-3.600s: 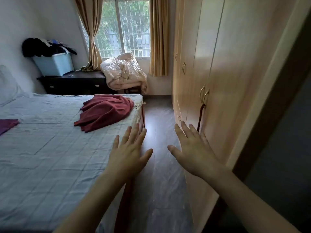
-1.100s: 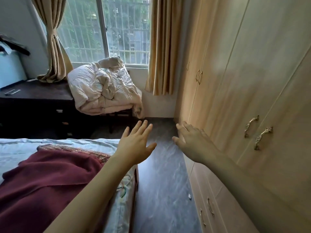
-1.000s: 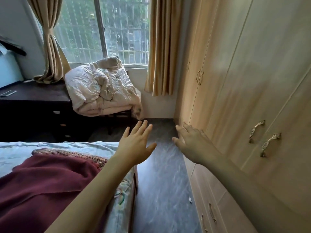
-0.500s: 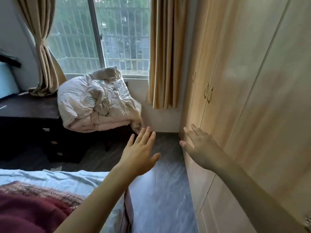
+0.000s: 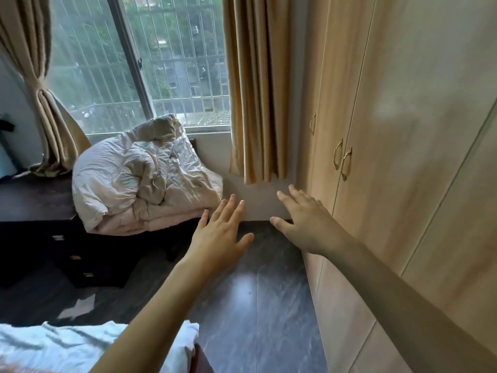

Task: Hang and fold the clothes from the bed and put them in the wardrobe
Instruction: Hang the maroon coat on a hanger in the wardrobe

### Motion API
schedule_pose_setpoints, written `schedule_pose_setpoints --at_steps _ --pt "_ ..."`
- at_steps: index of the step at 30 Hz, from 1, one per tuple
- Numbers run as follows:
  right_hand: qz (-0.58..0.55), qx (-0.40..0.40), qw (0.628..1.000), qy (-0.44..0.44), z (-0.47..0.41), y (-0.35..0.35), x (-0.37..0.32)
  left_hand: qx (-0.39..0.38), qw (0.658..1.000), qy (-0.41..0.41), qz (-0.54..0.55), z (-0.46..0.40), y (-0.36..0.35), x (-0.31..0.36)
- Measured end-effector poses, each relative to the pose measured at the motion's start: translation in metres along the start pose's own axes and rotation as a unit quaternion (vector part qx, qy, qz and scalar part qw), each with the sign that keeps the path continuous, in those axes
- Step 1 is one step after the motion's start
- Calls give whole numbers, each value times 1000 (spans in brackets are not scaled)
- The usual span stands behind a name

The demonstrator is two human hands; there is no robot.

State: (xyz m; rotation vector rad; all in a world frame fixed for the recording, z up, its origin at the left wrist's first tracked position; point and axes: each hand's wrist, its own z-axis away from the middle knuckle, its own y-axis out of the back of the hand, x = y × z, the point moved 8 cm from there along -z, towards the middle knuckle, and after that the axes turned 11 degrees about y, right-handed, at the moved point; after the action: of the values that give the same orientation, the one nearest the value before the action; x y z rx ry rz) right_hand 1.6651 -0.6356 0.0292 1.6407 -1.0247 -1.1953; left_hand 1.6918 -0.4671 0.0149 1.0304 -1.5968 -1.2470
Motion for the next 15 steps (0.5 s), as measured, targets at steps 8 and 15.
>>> schedule_pose_setpoints --at_steps 8,15 --pt "2 7 1000 21 -125 1 41 3 1000 8 -15 -138 -11 -18" --pt "26 5 1000 13 -244 -2 79 20 1000 13 -4 -265 -13 -39"
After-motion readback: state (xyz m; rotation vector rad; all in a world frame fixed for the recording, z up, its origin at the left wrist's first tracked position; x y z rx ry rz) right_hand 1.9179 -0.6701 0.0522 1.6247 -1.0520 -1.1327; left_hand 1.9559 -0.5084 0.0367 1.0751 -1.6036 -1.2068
